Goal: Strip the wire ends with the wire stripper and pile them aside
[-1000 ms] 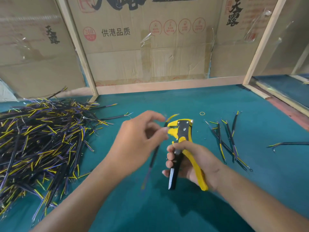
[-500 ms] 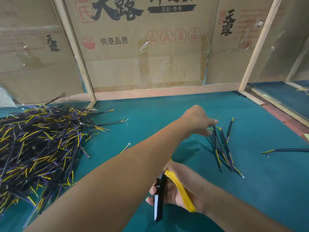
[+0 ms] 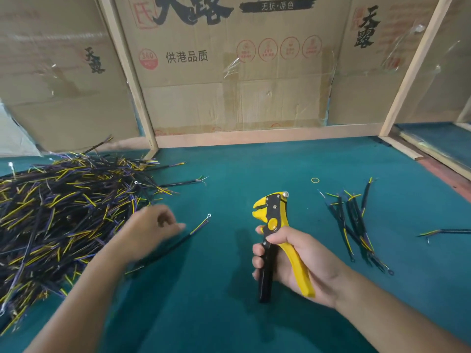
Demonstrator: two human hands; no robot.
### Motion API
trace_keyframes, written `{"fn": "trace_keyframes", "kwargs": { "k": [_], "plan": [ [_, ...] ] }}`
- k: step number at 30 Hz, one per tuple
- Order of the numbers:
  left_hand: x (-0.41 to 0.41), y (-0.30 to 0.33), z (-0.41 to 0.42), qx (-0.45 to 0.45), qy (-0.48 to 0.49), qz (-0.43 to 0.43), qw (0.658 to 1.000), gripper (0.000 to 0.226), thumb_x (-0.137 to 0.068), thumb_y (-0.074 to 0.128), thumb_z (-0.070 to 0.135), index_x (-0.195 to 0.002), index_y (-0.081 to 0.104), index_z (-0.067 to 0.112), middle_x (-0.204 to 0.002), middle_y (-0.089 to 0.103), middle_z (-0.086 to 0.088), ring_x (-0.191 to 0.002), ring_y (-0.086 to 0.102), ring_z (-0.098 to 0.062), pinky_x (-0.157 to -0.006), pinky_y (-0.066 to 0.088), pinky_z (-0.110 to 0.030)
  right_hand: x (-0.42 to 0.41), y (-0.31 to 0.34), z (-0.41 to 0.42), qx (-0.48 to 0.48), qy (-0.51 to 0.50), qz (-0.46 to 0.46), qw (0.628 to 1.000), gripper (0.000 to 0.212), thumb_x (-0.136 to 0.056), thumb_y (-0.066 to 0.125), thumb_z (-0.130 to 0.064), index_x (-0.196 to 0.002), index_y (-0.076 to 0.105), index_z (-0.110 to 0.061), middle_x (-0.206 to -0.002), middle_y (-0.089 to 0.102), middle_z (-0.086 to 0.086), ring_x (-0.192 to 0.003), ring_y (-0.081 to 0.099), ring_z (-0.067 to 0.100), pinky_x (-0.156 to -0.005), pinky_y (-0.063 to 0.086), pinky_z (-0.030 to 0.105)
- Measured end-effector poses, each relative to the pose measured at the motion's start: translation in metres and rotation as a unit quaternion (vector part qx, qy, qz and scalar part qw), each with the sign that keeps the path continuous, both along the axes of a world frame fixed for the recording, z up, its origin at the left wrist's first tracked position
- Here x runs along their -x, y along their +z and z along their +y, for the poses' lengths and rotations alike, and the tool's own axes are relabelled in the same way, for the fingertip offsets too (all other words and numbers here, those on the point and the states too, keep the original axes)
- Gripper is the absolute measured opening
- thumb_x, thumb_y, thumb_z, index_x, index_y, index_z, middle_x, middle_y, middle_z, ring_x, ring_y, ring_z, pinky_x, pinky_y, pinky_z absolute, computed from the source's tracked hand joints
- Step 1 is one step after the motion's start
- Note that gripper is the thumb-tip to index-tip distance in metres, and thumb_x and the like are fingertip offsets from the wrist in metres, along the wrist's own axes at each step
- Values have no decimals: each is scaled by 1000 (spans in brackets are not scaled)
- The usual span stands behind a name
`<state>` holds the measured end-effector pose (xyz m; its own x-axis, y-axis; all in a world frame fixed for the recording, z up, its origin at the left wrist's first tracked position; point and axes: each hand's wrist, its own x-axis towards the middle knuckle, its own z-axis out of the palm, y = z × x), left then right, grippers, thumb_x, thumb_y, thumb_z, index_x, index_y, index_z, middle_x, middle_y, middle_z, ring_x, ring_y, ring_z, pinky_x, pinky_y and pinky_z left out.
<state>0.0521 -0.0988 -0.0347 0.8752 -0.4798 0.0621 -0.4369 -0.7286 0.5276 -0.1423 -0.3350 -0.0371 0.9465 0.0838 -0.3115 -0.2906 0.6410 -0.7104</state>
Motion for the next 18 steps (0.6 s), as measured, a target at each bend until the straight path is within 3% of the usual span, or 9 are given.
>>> {"fn": "trace_keyframes", "kwargs": {
  "k": [3, 6, 8, 9, 11, 13, 15, 18],
  "plan": [
    [7, -10, 6, -48, -56, 26, 997, 37, -76, 81, 51, -74, 60, 21, -61, 55, 8, -51, 43, -3, -51, 37, -18, -1, -2, -2, 24, 4, -21, 1000, 53, -73, 66, -12, -122, 48, -13, -86, 52, 16, -74, 54, 30, -73, 54, 46],
    [8, -7, 3, -103, -104, -9, 989, 28, -89, 70, 44, -76, 57, 23, -67, 58, 6, -57, 47, -3, -57, 38, -19, -3, -2, -4, 36, -6, -18, 999, 48, -76, 62, -13, -122, 50, -13, -84, 52, 15, -72, 54, 30, -72, 54, 45],
    [12, -5, -1, -88, -103, -33, 990, 25, -95, 64, 39, -76, 57, 23, -65, 57, 7, -58, 46, -4, -56, 36, -20, -5, -3, -5, 36, -17, -13, 999, 45, -77, 61, -13, -121, 52, -13, -83, 52, 15, -71, 54, 30, -71, 54, 45],
    [15, -4, -5, -39, -90, -23, 995, 26, -96, 63, 37, -76, 57, 22, -62, 56, 8, -55, 44, -6, -55, 36, -22, -5, -3, -5, 35, -22, -11, 999, 44, -77, 61, -14, -120, 52, -13, -83, 53, 15, -70, 54, 29, -70, 55, 45],
    [25, 1, -13, 155, -68, 78, 983, 27, -96, 63, 34, -79, 57, 14, -58, 55, 5, -48, 36, -12, -47, 32, -25, -6, -4, -5, 35, -30, -6, 999, 42, -78, 61, -14, -119, 54, -12, -82, 53, 15, -70, 55, 30, -69, 55, 46],
    [36, 7, -25, 352, -62, 191, 914, 19, -94, 60, 30, -89, 53, 13, -63, 59, -1, -44, 32, -13, -42, 28, -21, -7, -6, -5, 39, -33, -1, 999, 44, -78, 61, -14, -122, 54, -9, -82, 54, 17, -70, 55, 31, -70, 56, 47],
    [47, 9, -36, 453, -56, 219, 862, 5, -99, 55, 17, -96, 52, 18, -67, 60, -6, -43, 37, -13, -41, 30, -20, -7, -8, -4, 46, -30, 3, 999, 48, -78, 61, -15, -125, 55, -5, -83, 56, 18, -70, 56, 32, -70, 55, 48],
    [57, 7, -45, 535, -56, 254, 804, 31, -103, 40, 1, -95, 67, 15, -74, 61, -8, -49, 50, -16, -45, 44, -23, -7, -9, -4, 53, -18, 3, 998, 48, -80, 61, -16, -125, 57, -1, -84, 57, 19, -70, 57, 32, -70, 56, 48]
  ]
}}
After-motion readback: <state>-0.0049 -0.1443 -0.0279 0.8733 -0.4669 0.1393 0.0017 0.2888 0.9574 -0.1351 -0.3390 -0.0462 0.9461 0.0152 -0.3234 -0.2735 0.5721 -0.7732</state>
